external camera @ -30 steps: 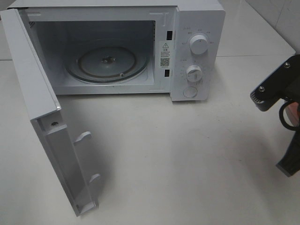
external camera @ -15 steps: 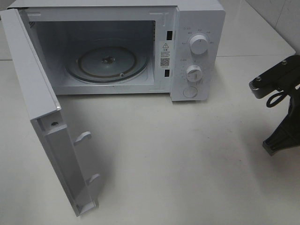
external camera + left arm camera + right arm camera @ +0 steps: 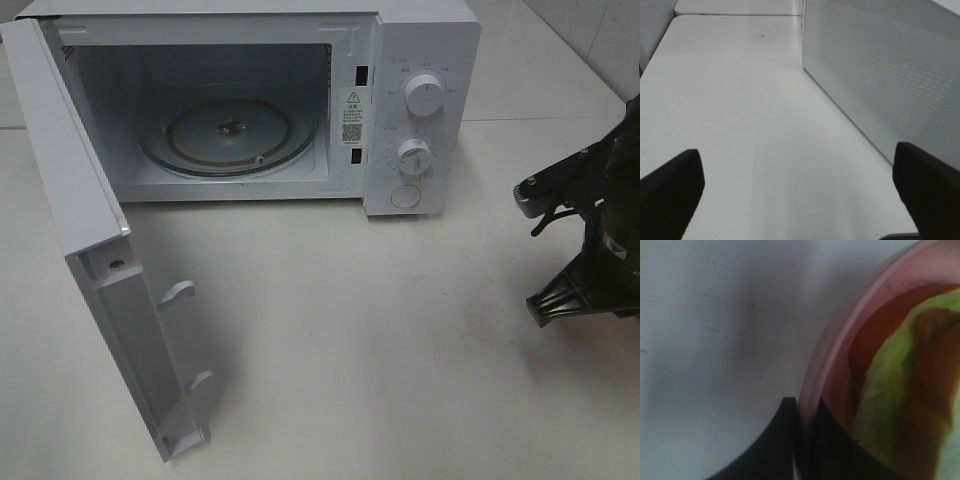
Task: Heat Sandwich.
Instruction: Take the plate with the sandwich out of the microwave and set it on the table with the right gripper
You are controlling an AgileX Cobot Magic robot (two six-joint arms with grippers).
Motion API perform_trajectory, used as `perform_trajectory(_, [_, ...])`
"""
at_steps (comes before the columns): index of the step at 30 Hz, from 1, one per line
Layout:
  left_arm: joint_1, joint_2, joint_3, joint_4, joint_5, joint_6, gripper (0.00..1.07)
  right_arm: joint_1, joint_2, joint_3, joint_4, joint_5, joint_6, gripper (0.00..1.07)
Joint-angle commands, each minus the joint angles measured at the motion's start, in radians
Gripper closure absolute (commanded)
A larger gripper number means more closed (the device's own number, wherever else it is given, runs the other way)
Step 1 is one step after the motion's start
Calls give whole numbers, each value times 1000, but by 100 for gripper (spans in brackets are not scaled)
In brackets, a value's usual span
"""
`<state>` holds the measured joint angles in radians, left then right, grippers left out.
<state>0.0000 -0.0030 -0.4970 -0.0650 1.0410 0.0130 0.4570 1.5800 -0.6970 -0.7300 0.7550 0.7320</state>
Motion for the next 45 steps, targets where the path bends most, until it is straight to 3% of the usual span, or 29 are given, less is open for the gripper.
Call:
perform_trajectory(1, [0, -22, 3, -3, -6, 0, 10, -5, 38, -7, -60, -22, 48, 106])
perform_trajectory(17, [0, -22, 3, -3, -6, 0, 10, -5, 188, -7, -179, -94, 210, 104])
perform_trajectory(30, [0, -22, 3, -3, -6, 0, 10, -5, 273, -7, -181, -119, 252, 99])
perform_trajectory(38, [0, -22, 3, -3, -6, 0, 10, -5, 267, -7, -168, -123, 251, 85])
perform_trajectory(41, [0, -22, 3, -3, -6, 0, 10, -4, 242, -7, -143, -116, 236, 71])
perform_trajectory(45, [0, -22, 3, -3, -6, 0, 10, -4, 183, -7, -115, -116, 198, 61])
